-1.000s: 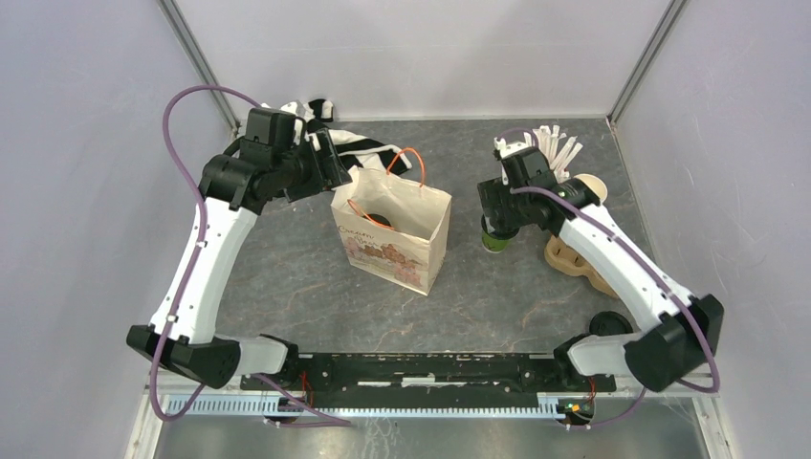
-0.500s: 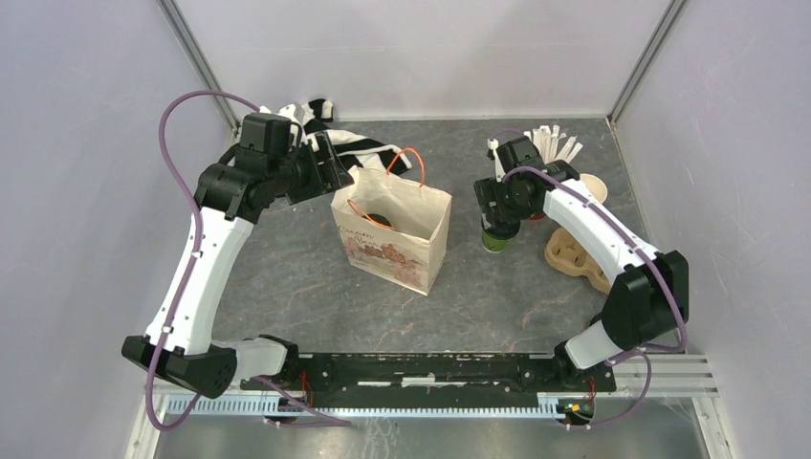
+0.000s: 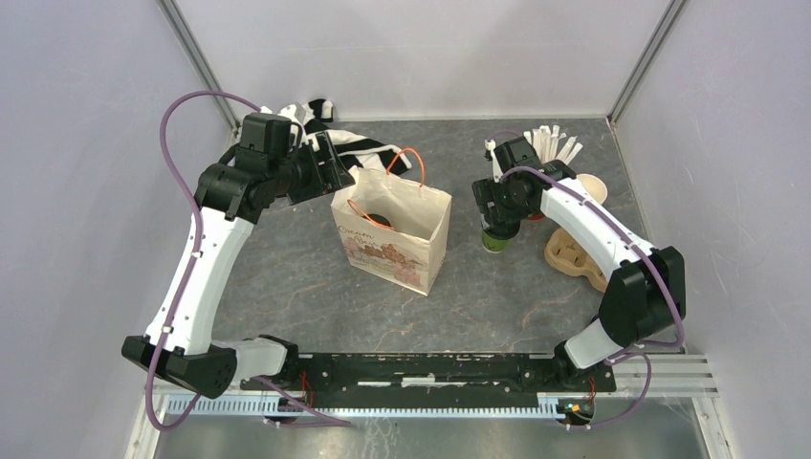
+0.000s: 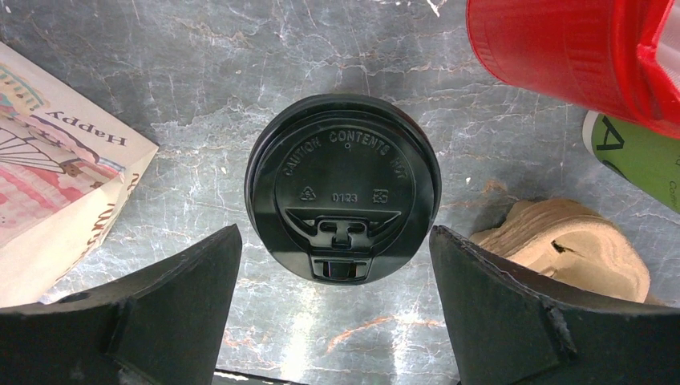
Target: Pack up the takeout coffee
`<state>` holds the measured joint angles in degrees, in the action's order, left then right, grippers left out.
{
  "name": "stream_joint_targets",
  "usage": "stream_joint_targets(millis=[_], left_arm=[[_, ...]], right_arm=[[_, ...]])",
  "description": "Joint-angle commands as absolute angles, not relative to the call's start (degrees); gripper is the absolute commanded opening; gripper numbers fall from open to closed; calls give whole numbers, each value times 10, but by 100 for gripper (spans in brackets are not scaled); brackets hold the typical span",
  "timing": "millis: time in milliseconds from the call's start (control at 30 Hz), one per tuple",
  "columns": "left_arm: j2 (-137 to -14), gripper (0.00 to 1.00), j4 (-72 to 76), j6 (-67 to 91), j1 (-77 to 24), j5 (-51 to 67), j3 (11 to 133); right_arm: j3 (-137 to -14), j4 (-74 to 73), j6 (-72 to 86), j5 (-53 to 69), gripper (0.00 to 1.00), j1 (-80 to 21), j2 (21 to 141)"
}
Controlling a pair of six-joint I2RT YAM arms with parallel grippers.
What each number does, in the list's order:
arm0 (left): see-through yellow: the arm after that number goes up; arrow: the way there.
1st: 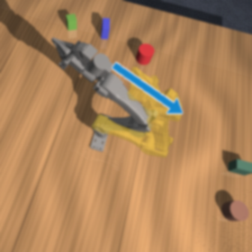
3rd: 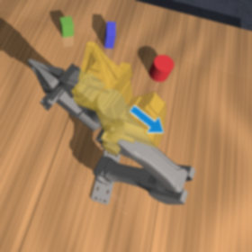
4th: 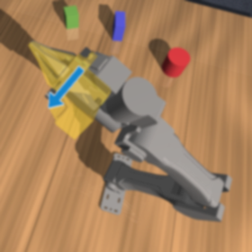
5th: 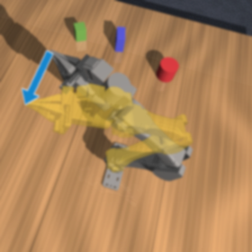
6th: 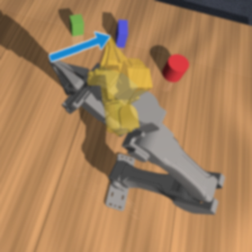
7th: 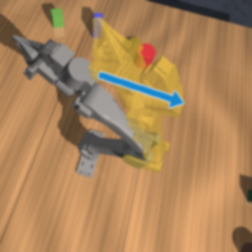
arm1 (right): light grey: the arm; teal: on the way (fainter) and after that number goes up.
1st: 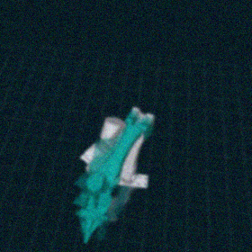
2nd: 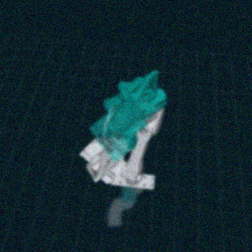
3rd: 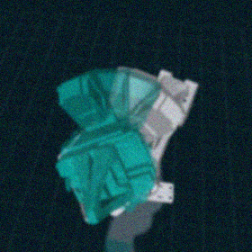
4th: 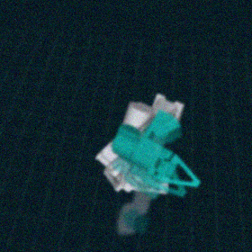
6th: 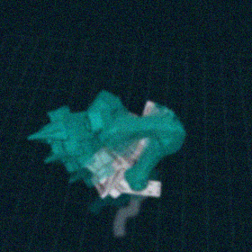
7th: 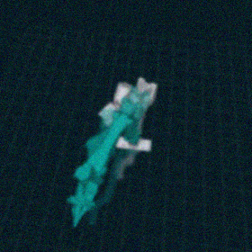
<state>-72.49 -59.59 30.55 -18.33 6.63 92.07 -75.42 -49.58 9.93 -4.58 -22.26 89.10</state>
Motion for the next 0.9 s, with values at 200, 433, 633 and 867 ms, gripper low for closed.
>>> stream_joint_targets(millis=[200,433,633,867], left_arm=[[-720,79,-582,314,-179,83,928],[-722,79,-582,312,-179,85,928],[-725,79,-582,310,-179,86,929],[-727,79,-582,309,-179,87,929]], right_arm=[[-769,-465,96,-52,94,-218,902],[-763,-459,94,-51,95,-217,910],[-767,-458,93,-54,94,-213,914],[-751,-451,91,-50,90,-209,914]])
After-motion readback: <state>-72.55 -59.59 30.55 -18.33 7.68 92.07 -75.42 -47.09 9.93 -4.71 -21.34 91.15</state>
